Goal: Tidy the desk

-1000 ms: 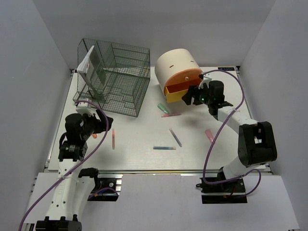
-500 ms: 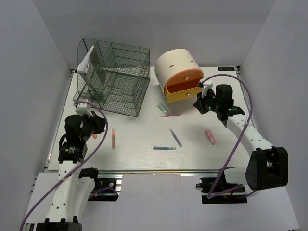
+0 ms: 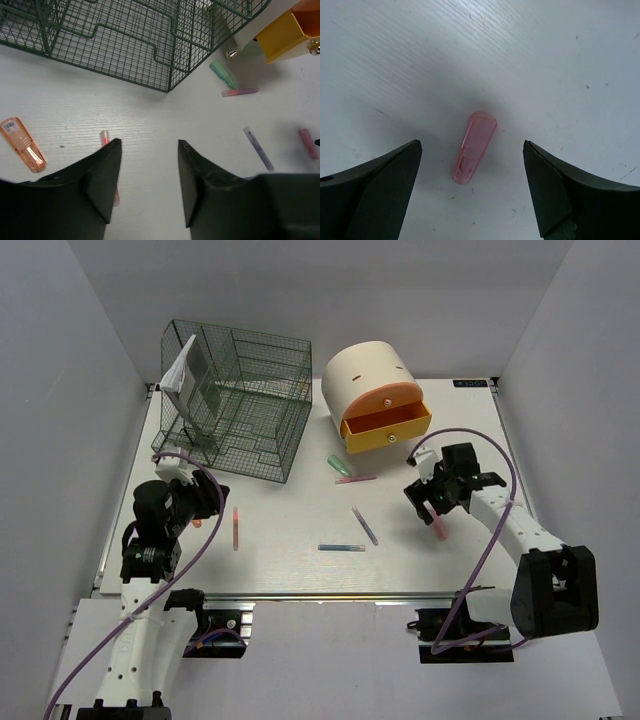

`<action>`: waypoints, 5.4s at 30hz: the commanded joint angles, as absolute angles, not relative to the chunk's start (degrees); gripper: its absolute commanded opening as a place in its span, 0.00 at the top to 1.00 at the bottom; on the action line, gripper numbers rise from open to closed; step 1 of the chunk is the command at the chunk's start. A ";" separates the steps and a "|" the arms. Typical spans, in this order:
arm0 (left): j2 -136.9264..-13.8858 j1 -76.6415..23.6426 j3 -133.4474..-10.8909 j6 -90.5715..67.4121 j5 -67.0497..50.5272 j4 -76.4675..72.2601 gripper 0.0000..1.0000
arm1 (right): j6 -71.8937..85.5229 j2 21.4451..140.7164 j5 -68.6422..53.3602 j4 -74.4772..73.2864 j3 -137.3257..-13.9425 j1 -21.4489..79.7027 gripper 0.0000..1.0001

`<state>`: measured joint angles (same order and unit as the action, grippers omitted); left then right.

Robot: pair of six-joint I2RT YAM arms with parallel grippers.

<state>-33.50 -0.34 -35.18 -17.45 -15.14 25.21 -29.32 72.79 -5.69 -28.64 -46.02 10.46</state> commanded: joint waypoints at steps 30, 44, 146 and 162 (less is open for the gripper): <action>-32.96 -0.09 -34.80 -17.49 -15.64 24.35 0.34 | -66.43 74.12 -27.50 -50.80 -54.12 8.00 0.89; -34.72 -0.09 -34.81 -17.58 -14.77 24.70 0.34 | -69.95 68.81 -22.24 -15.12 -64.93 13.44 0.99; -84.63 3.25 -43.60 -24.52 18.29 26.38 0.44 | -4.84 50.19 -54.66 2.11 -44.74 6.86 0.38; -86.40 6.94 -43.86 -24.08 11.96 25.93 0.82 | -2.55 51.24 -58.97 3.51 -44.12 2.73 0.39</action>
<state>-86.83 6.20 -43.99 -24.23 16.08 25.41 -3.55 51.37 -56.88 0.80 -44.49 3.40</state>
